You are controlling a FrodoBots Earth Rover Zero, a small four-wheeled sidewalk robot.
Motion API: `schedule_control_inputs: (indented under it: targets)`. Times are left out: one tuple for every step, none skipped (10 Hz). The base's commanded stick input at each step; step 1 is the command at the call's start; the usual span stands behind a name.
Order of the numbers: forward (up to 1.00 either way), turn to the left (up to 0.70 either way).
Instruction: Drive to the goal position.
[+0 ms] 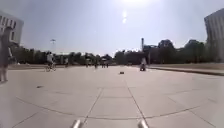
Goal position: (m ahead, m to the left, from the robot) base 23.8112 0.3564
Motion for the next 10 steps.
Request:
schedule_control_inputs:
  targets:
    - [0.70, 0.00]
    - [0.70, 0.00]
    - [0.70, 0.00]
    - [0.70, 0.00]
    - [0.70, 0.00]
    - [0.70, 0.00]
    - [0.70, 0.00]
    - [0.70, 0.00]
    - [0.70, 0.00]
    - [0.70, 0.00]
